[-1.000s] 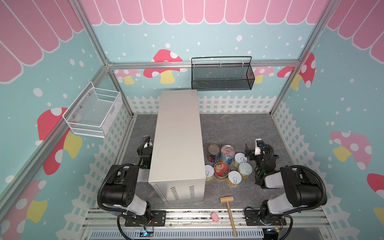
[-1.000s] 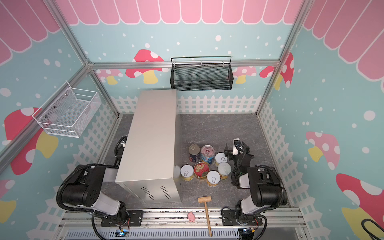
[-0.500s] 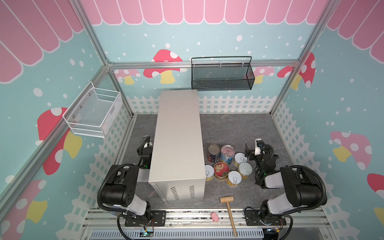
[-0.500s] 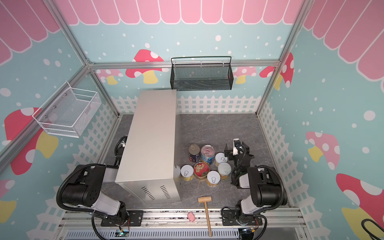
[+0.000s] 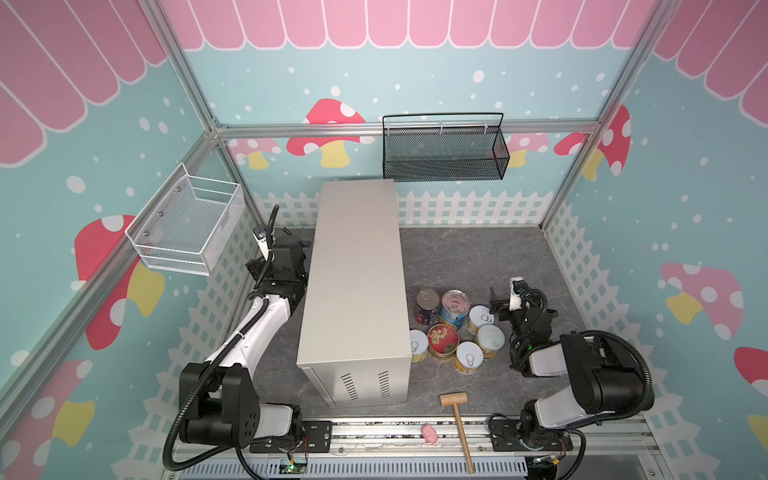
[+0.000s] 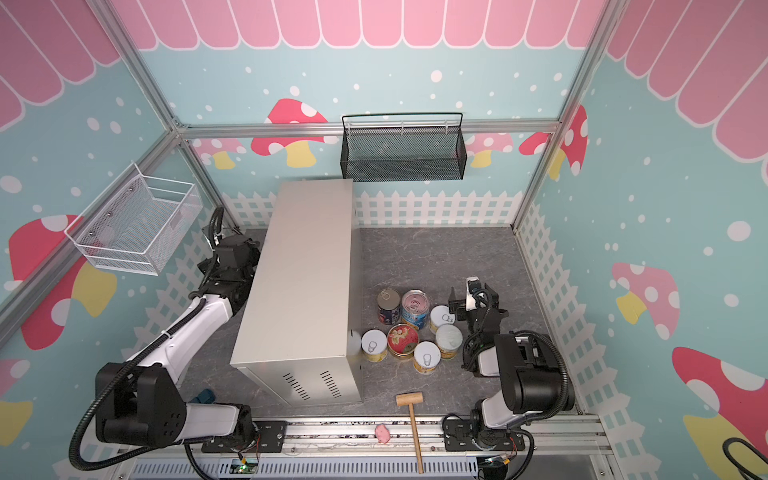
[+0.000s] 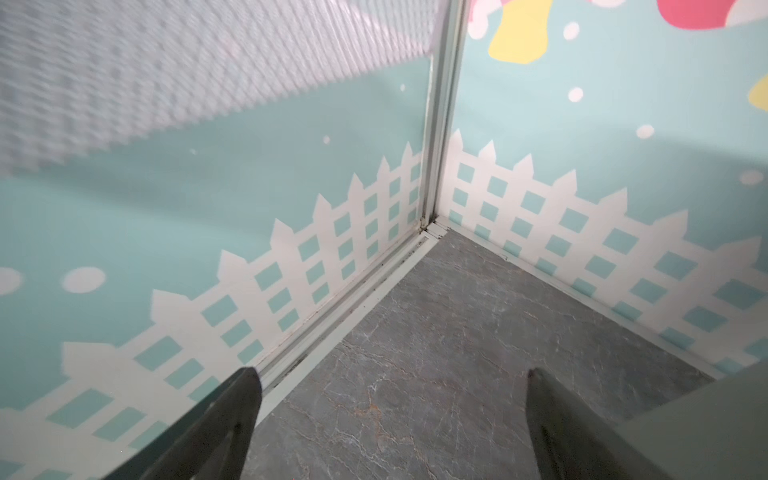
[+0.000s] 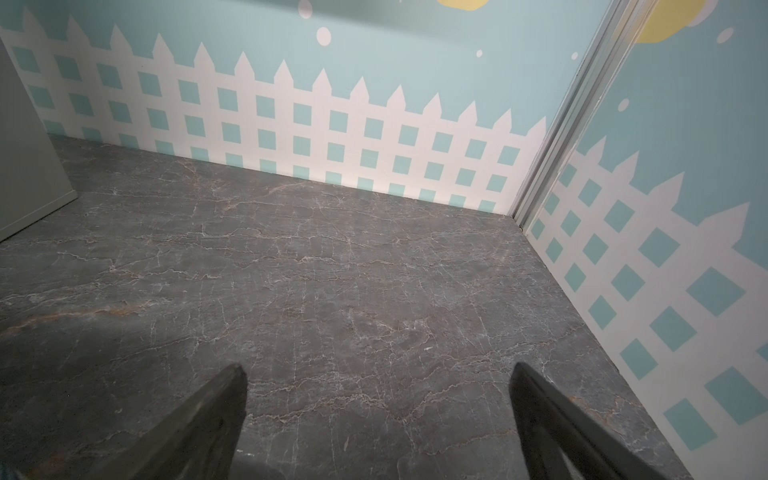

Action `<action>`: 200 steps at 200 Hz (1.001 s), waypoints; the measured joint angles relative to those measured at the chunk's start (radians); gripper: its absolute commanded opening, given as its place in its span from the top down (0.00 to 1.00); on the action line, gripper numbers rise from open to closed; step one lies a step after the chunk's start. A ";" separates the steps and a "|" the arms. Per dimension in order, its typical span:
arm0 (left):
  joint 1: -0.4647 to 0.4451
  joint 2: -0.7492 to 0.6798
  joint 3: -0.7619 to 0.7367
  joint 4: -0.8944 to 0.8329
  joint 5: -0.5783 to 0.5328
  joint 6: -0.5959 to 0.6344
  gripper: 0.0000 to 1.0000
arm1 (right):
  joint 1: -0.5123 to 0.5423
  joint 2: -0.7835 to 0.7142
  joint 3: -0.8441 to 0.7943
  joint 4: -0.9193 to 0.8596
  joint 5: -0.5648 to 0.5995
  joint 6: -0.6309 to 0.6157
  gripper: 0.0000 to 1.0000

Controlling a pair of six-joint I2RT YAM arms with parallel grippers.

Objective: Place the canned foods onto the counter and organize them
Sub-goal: 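Raise the left arm over the cabinet while the right gripper reaches toward the cans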

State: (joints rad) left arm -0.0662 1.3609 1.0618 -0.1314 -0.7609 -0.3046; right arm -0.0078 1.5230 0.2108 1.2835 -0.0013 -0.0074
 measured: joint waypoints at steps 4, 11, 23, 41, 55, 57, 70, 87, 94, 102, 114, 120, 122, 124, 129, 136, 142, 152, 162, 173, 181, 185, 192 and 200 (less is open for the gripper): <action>0.000 -0.004 0.031 -0.048 -0.004 -0.009 0.00 | 0.000 0.000 0.000 0.000 0.000 0.000 0.00; 0.000 -0.011 0.077 -0.122 -0.007 -0.025 0.00 | 0.000 0.000 0.000 0.000 0.000 0.000 0.01; -0.001 -0.032 0.143 -0.233 -0.005 -0.043 0.00 | 0.000 0.000 0.000 0.000 0.000 0.000 0.01; -0.001 -0.082 0.209 -0.365 0.006 -0.051 0.00 | 0.000 0.000 0.000 0.000 0.000 0.000 0.01; -0.001 -0.132 0.244 -0.443 0.023 -0.043 0.00 | 0.000 0.000 0.000 0.000 0.001 0.000 0.01; -0.001 -0.136 0.247 -0.449 0.026 -0.041 0.00 | 0.000 0.000 0.000 0.000 0.001 0.000 0.00; -0.001 -0.177 0.279 -0.502 0.052 -0.024 0.00 | 0.000 0.000 0.000 0.000 0.001 0.000 0.00; -0.001 -0.222 0.329 -0.552 0.103 0.010 0.00 | 0.000 0.000 0.000 -0.001 0.001 0.000 0.01; -0.001 -0.237 0.350 -0.568 0.134 0.025 0.00 | 0.000 0.000 0.000 -0.001 0.001 0.000 0.01; -0.001 -0.255 0.371 -0.581 0.175 0.040 0.00 | 0.000 0.000 0.000 -0.005 0.000 0.000 0.01; -0.001 -0.280 0.399 -0.596 0.256 0.063 0.00 | 0.000 -0.009 0.011 -0.044 0.003 0.000 0.01; -0.001 -0.290 0.412 -0.602 0.298 0.076 0.00 | 0.000 -0.018 0.024 -0.077 0.008 0.001 0.00; -0.001 -0.294 0.417 -0.605 0.316 0.079 0.00 | 0.000 -0.024 0.031 -0.093 0.009 0.001 0.00; -0.001 -0.296 0.423 -0.608 0.330 0.083 0.00 | 0.000 -0.029 0.038 -0.111 0.011 0.002 0.00; -0.001 -0.302 0.436 -0.616 0.371 0.093 0.00 | 0.000 -0.043 0.057 -0.149 0.016 0.005 0.00; -0.001 -0.307 0.458 -0.629 0.433 0.104 0.00 | 0.000 -0.066 0.088 -0.205 0.024 0.011 0.00; -0.002 -0.309 0.473 -0.639 0.478 0.112 0.00 | 0.000 -0.088 0.114 -0.250 0.030 0.016 0.00; -0.004 -0.309 0.497 -0.652 0.558 0.126 0.00 | 0.001 -0.131 0.161 -0.328 0.039 0.031 0.00; -0.009 -0.309 0.509 -0.660 0.633 0.133 0.00 | 0.002 -0.174 0.199 -0.397 0.049 0.045 0.00; -0.021 -0.310 0.515 -0.671 0.716 0.142 0.00 | 0.007 -0.217 0.241 -0.486 0.055 0.064 0.00; -0.032 -0.310 0.517 -0.680 0.768 0.148 0.00 | 0.014 -0.241 0.274 -0.558 0.053 0.074 0.00; -0.040 -0.309 0.518 -0.686 0.795 0.152 0.00 | 0.019 -0.250 0.295 -0.602 0.053 0.081 0.00; -0.051 -0.306 0.523 -0.697 0.837 0.156 0.00 | 0.031 -0.261 0.328 -0.670 0.053 0.090 0.00; -0.064 -0.299 0.532 -0.707 0.879 0.159 0.00 | 0.048 -0.270 0.366 -0.751 0.051 0.099 0.01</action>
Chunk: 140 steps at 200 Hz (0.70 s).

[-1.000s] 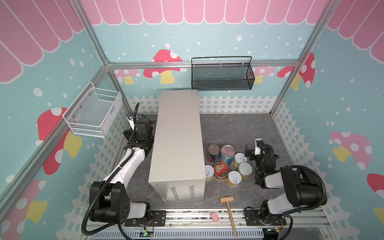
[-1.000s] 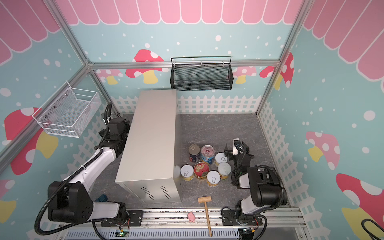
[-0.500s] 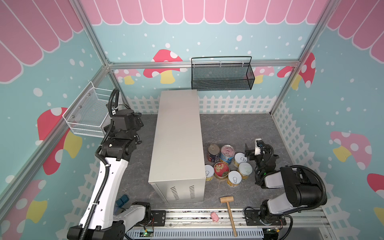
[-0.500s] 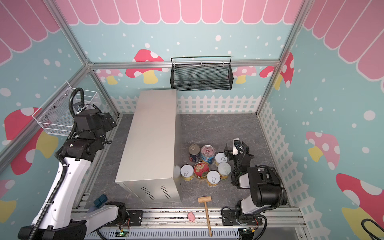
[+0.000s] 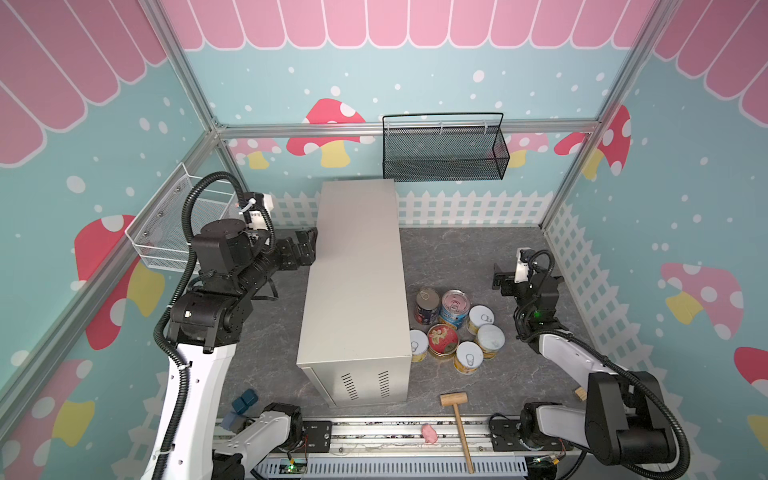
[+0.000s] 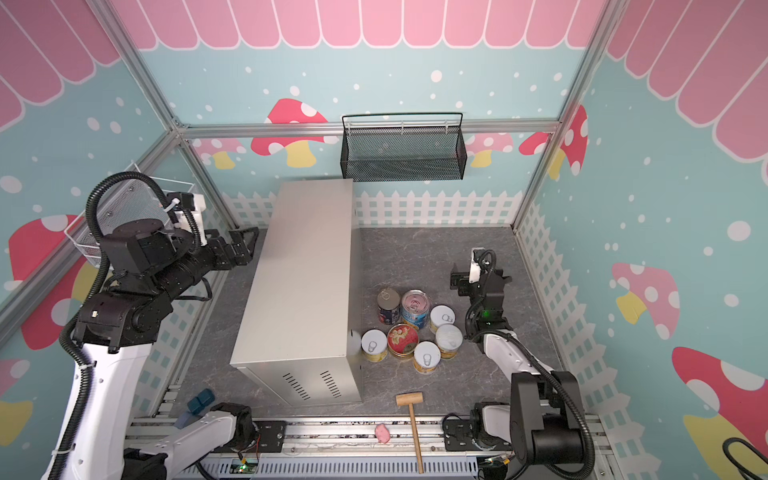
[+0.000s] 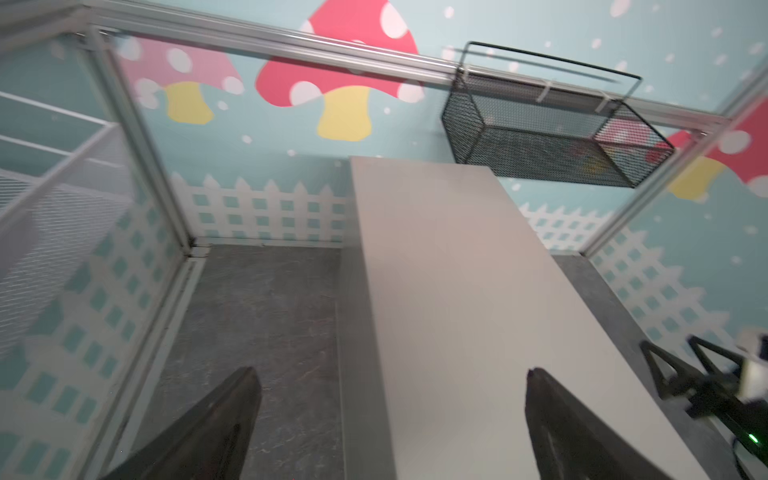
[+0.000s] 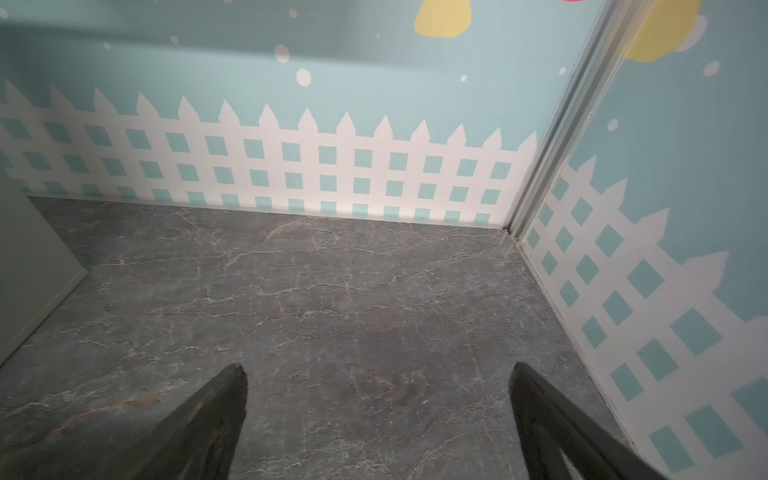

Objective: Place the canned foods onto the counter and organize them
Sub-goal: 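Raise the left arm over the cabinet while the right gripper reaches toward the cans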

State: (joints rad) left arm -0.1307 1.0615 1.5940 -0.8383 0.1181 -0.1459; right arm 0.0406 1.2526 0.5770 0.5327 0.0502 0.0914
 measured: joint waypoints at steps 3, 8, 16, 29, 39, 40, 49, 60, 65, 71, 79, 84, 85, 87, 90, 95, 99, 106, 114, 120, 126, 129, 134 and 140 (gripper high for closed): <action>-0.004 0.002 0.003 -0.002 0.013 0.000 0.00 | 0.008 -0.003 0.012 -0.026 -0.002 0.003 0.01; -0.011 0.006 0.009 -0.005 0.033 0.001 0.00 | 0.025 -0.010 0.032 -0.080 0.000 0.008 0.01; -0.021 0.013 0.020 -0.010 0.060 0.001 0.00 | 0.055 -0.023 0.056 -0.153 0.000 0.014 0.01; -0.037 0.023 0.036 -0.016 0.090 0.001 0.00 | 0.119 -0.056 0.085 -0.278 0.003 0.023 0.01; -0.053 0.029 0.047 -0.023 0.106 0.004 0.00 | 0.174 -0.085 0.101 -0.363 0.005 0.032 0.01; -0.055 0.029 0.048 -0.024 0.106 0.004 0.00 | 0.177 -0.087 0.103 -0.369 0.005 0.032 0.01; -0.070 0.034 0.052 -0.026 0.119 0.006 0.00 | 0.224 -0.113 0.122 -0.446 0.002 0.047 0.01; -0.082 0.037 0.053 -0.030 0.133 0.009 0.00 | 0.272 -0.137 0.150 -0.529 0.002 0.066 0.01; -0.084 0.039 0.054 -0.034 0.140 0.011 0.00 | 0.291 -0.147 0.161 -0.562 0.003 0.076 0.01; -0.087 0.041 0.054 -0.036 0.145 0.013 0.00 | 0.314 -0.159 0.172 -0.601 0.005 0.087 0.01; -0.089 0.043 0.054 -0.041 0.151 0.013 0.00 | 0.340 -0.172 0.183 -0.642 0.010 0.101 0.01; -0.090 0.044 0.054 -0.043 0.155 0.014 0.00 | 0.357 -0.182 0.188 -0.672 0.013 0.111 0.01; -0.090 0.044 0.054 -0.043 0.156 0.014 0.00 | 0.360 -0.182 0.189 -0.676 0.013 0.112 0.01; -0.091 0.044 0.054 -0.044 0.156 0.015 0.00 | 0.366 -0.185 0.190 -0.686 0.013 0.115 0.01; -0.093 0.045 0.054 -0.045 0.158 0.015 0.00 | 0.373 -0.188 0.191 -0.699 0.013 0.120 0.01; -0.095 0.045 0.054 -0.048 0.164 0.016 0.00 | 0.389 -0.195 0.192 -0.723 0.015 0.130 0.01; -0.097 0.045 0.054 -0.049 0.167 0.016 0.00 | 0.401 -0.198 0.192 -0.742 0.020 0.137 0.01; -0.101 0.045 0.054 -0.050 0.175 0.018 0.00 | 0.420 -0.201 0.192 -0.775 0.027 0.150 0.01; -0.107 0.044 0.054 -0.051 0.183 0.019 0.00 | 0.441 -0.202 0.192 -0.811 0.040 0.163 0.01; -0.111 0.043 0.054 -0.052 0.191 0.021 0.00 | 0.455 -0.204 0.190 -0.829 0.047 0.173 0.01; -0.117 0.042 0.054 -0.052 0.198 0.023 0.00 | 0.468 -0.208 0.185 -0.845 0.053 0.181 0.01; -0.120 0.041 0.054 -0.053 0.201 0.024 0.00 | 0.475 -0.212 0.180 -0.851 0.056 0.185 0.01; -0.124 0.040 0.054 -0.053 0.209 0.026 0.00 | 0.482 -0.218 0.172 -0.859 0.059 0.192 0.01; -0.129 0.036 0.054 -0.053 0.220 0.028 0.00 | 0.490 -0.228 0.162 -0.870 0.063 0.200 0.01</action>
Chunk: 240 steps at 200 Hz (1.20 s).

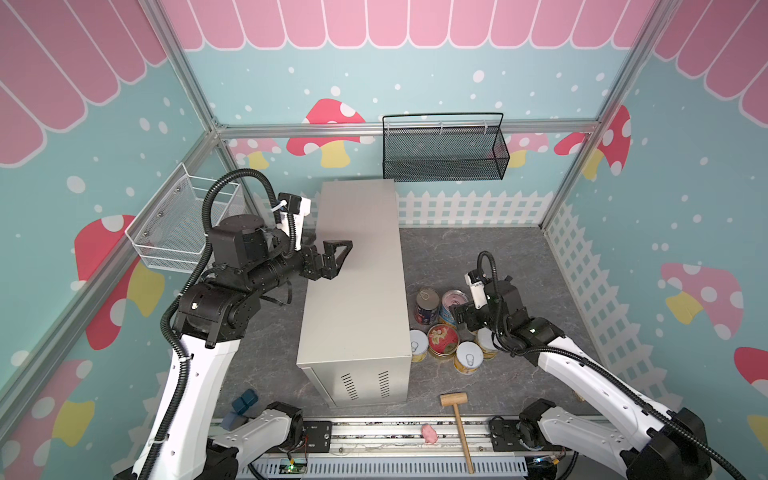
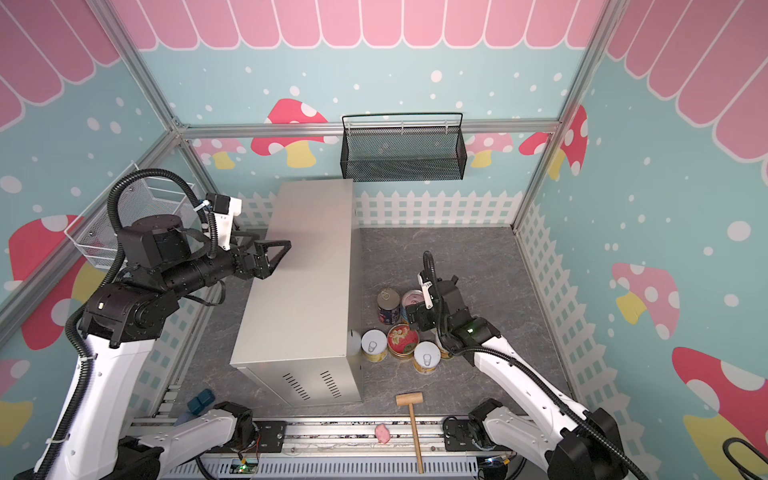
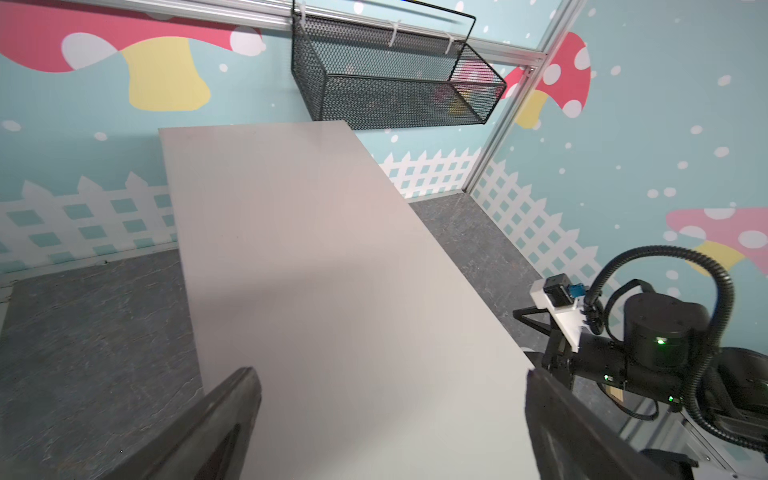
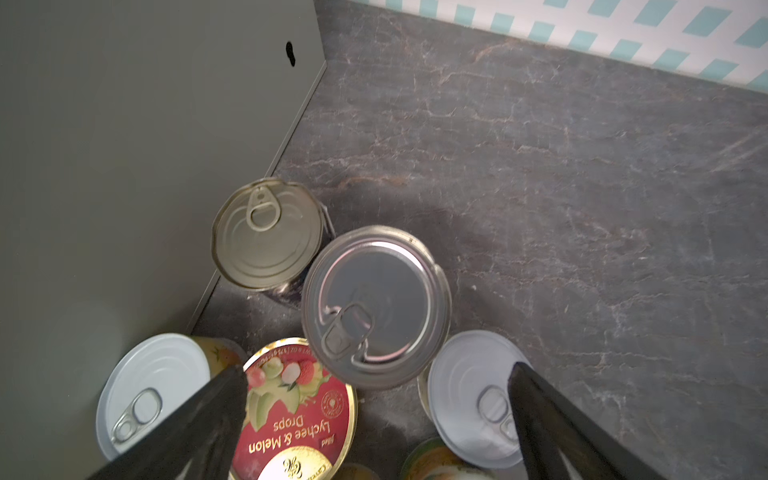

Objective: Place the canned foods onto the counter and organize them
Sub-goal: 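Raise the left arm over the cabinet while the right gripper reaches toward the cans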

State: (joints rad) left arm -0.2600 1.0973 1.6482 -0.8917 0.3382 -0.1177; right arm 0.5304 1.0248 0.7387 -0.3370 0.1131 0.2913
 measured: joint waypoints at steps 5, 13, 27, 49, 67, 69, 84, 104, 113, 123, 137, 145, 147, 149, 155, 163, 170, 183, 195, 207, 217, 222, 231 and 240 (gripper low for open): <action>-0.004 -0.003 0.000 0.000 0.008 0.002 0.00 | 0.004 -0.008 -0.010 -0.007 0.002 0.006 0.01; -0.009 -0.010 0.000 -0.002 0.022 0.005 0.00 | 0.009 -0.016 -0.025 -0.015 0.005 0.014 0.01; -0.016 -0.026 -0.003 0.000 0.045 0.011 0.00 | 0.015 -0.020 -0.047 -0.016 0.011 0.022 0.01; -0.030 -0.059 -0.019 0.007 0.073 0.021 0.00 | 0.019 -0.014 -0.076 -0.010 0.012 0.029 0.01; -0.050 -0.082 -0.035 0.007 0.087 0.031 0.00 | 0.021 0.005 -0.085 0.016 0.010 0.028 0.01; -0.052 -0.084 -0.037 0.007 0.089 0.032 0.00 | 0.021 0.008 -0.085 0.021 0.010 0.028 0.01; -0.072 -0.093 -0.047 0.009 0.098 0.042 0.00 | 0.021 0.035 -0.085 0.061 0.010 0.027 0.01; -0.094 -0.095 -0.056 0.011 0.105 0.052 0.00 | 0.021 0.093 -0.085 0.111 0.010 0.023 0.00; -0.104 -0.095 -0.063 0.012 0.106 0.059 0.00 | 0.021 0.121 -0.085 0.129 0.010 0.019 0.01; -0.113 -0.096 -0.070 0.011 0.106 0.067 0.00 | 0.021 0.150 -0.085 0.147 0.011 0.015 0.01; -0.127 -0.101 -0.080 0.009 0.103 0.078 0.00 | 0.021 0.185 -0.084 0.169 0.018 0.010 0.00; -0.133 -0.108 -0.087 0.008 0.101 0.083 0.00 | 0.021 0.203 -0.083 0.179 0.023 0.007 0.01; -0.135 -0.110 -0.088 0.007 0.100 0.085 0.00 | 0.021 0.206 -0.082 0.181 0.024 0.006 0.01; -0.136 -0.112 -0.089 0.006 0.100 0.086 0.00 | 0.021 0.209 -0.082 0.182 0.026 0.006 0.01; -0.137 -0.118 -0.093 0.006 0.099 0.090 0.00 | 0.020 0.219 -0.081 0.190 0.029 0.004 0.01; -0.140 -0.126 -0.098 0.005 0.099 0.097 0.00 | 0.021 0.229 -0.079 0.200 0.033 0.002 0.01; -0.141 -0.132 -0.101 0.005 0.098 0.100 0.00 | 0.021 0.236 -0.076 0.211 0.038 0.001 0.01; -0.141 -0.140 -0.106 0.005 0.095 0.106 0.00 | 0.020 0.248 -0.070 0.233 0.049 -0.002 0.00; -0.141 -0.140 -0.111 0.006 0.091 0.111 0.00 | 0.020 0.256 -0.067 0.253 0.053 -0.006 0.01; -0.141 -0.140 -0.118 0.007 0.083 0.116 0.00 | 0.020 0.268 -0.061 0.269 0.055 -0.010 0.00; -0.141 -0.140 -0.128 0.008 0.076 0.119 0.00 | 0.020 0.281 -0.053 0.282 0.056 -0.013 0.01; -0.141 -0.139 -0.133 0.008 0.074 0.121 0.00 | 0.020 0.287 -0.049 0.286 0.056 -0.014 0.01; -0.141 -0.139 -0.142 0.009 0.071 0.122 0.00 | 0.019 0.298 -0.041 0.293 0.056 -0.017 0.01; -0.141 -0.138 -0.148 0.008 0.069 0.122 0.00 | 0.017 0.306 -0.036 0.299 0.055 -0.021 0.01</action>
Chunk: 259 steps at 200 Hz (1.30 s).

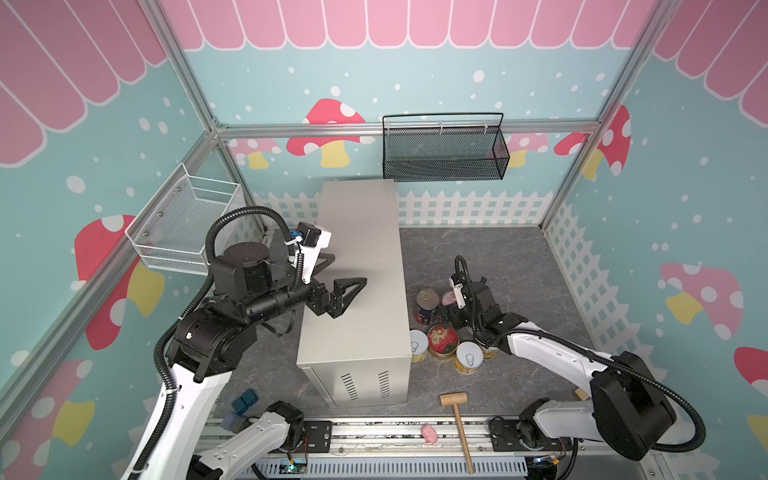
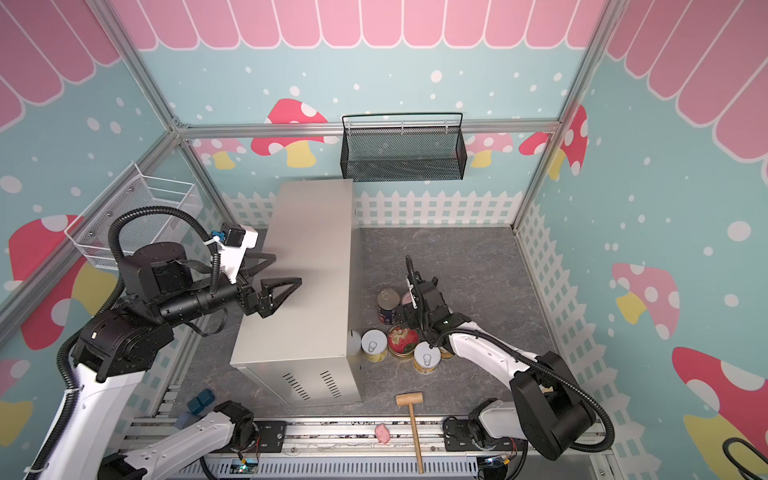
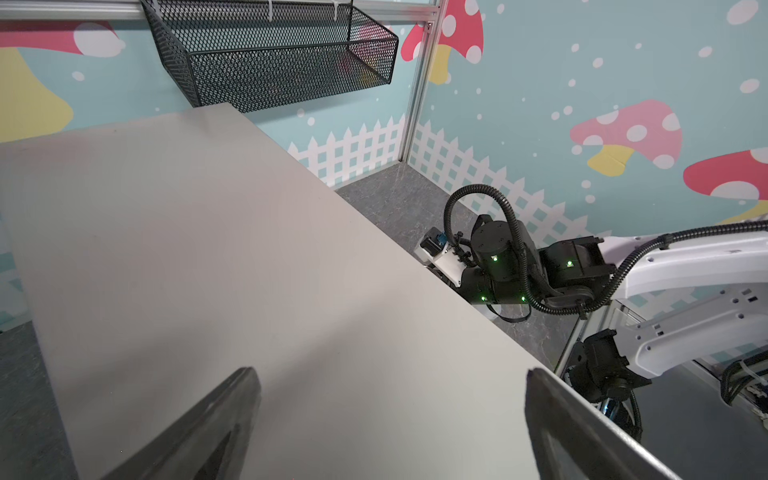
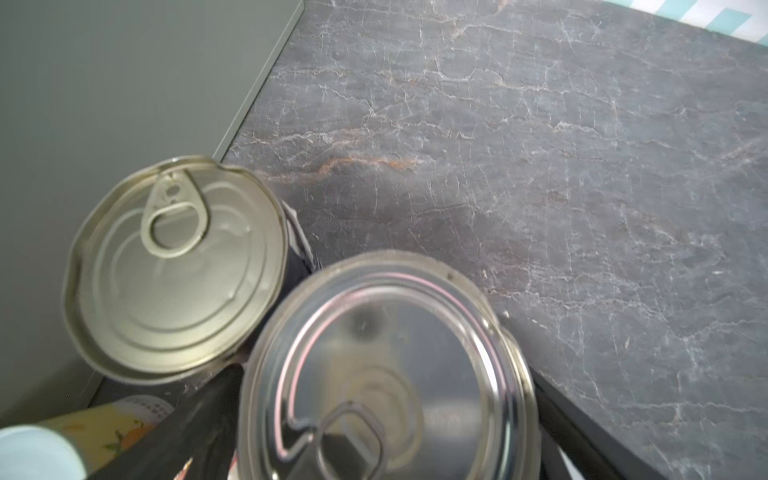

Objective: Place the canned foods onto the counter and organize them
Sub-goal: 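Raise the left arm over the cabinet while the right gripper reaches toward the cans, then lower the right gripper onto the blue Progresso soup can and close it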

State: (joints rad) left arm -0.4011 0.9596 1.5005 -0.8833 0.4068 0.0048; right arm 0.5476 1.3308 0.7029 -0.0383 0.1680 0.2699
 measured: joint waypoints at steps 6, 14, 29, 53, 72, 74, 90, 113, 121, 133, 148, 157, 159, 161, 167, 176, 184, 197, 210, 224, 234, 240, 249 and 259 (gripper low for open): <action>0.000 0.000 -0.003 0.001 -0.001 0.000 0.00 | -0.003 0.004 0.001 0.004 0.000 -0.003 0.02; 0.000 0.001 -0.004 0.000 -0.002 0.000 0.00 | -0.006 0.010 0.002 0.009 -0.002 -0.006 0.03; 0.000 0.003 -0.004 0.003 0.000 0.000 0.00 | -0.014 0.021 0.005 0.017 -0.005 -0.009 0.04; -0.009 0.021 0.007 -0.003 0.029 -0.001 0.00 | -0.024 0.030 0.005 0.036 -0.020 -0.014 0.07; -0.042 0.058 0.042 -0.013 0.060 -0.001 0.00 | -0.025 0.032 0.005 0.045 -0.030 -0.019 0.09; -0.047 0.062 0.046 -0.014 0.062 -0.001 0.00 | -0.026 0.032 0.005 0.046 -0.030 -0.019 0.09; -0.080 0.092 0.076 -0.029 0.069 -0.001 0.00 | -0.030 0.032 0.005 0.047 -0.037 -0.024 0.11; -0.146 0.133 0.119 -0.071 0.060 0.002 0.00 | -0.031 0.032 0.005 0.050 -0.046 -0.031 0.12; -0.172 0.147 0.135 -0.087 0.050 0.005 0.00 | -0.031 0.032 0.005 0.051 -0.048 -0.034 0.13; -0.219 0.170 0.162 -0.114 0.025 0.010 0.00 | -0.032 0.032 0.005 0.051 -0.051 -0.038 0.14; -0.277 0.197 0.193 -0.143 -0.016 0.019 0.00 | -0.032 0.032 0.004 0.055 -0.053 -0.044 0.14; -0.311 0.213 0.212 -0.160 -0.046 0.024 0.00 | -0.032 0.032 0.003 0.056 -0.055 -0.047 0.14; -0.319 0.216 0.216 -0.163 -0.051 0.026 0.00 | -0.032 0.032 0.003 0.057 -0.055 -0.048 0.15; -0.327 0.220 0.219 -0.166 -0.057 0.027 0.00 | -0.032 0.032 0.003 0.058 -0.055 -0.049 0.14; -0.348 0.229 0.229 -0.176 -0.074 0.030 0.00 | -0.032 0.032 0.002 0.061 -0.055 -0.052 0.14; -0.378 0.243 0.240 -0.188 -0.099 0.033 0.00 | -0.032 0.032 -0.001 0.066 -0.056 -0.054 0.14; -0.402 0.254 0.248 -0.196 -0.121 0.035 0.00 | -0.032 0.032 -0.003 0.069 -0.056 -0.056 0.14; -0.436 0.270 0.256 -0.204 -0.151 0.038 0.00 | -0.032 0.032 -0.006 0.076 -0.056 -0.057 0.16; -0.464 0.282 0.260 -0.213 -0.178 0.041 0.00 | -0.032 0.031 -0.009 0.084 -0.056 -0.058 0.19; -0.487 0.290 0.264 -0.223 -0.206 0.043 0.00 | -0.032 0.030 -0.011 0.087 -0.057 -0.060 0.22; -0.496 0.292 0.266 -0.228 -0.219 0.045 0.00 | -0.032 0.025 -0.015 0.088 -0.057 -0.061 0.24; -0.499 0.292 0.266 -0.229 -0.229 0.045 0.00 | -0.032 0.021 -0.016 0.085 -0.059 -0.063 0.26; -0.501 0.291 0.267 -0.231 -0.237 0.045 0.00 | -0.032 0.014 -0.017 0.077 -0.060 -0.068 0.27; -0.502 0.289 0.267 -0.232 -0.250 0.045 0.00 | -0.032 0.007 -0.017 0.066 -0.060 -0.076 0.30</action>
State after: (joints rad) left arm -0.9031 1.2488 1.7676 -1.1156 0.1566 0.0498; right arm 0.5159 1.3376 0.6861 0.0280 0.1078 0.1940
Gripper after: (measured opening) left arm 0.993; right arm 0.873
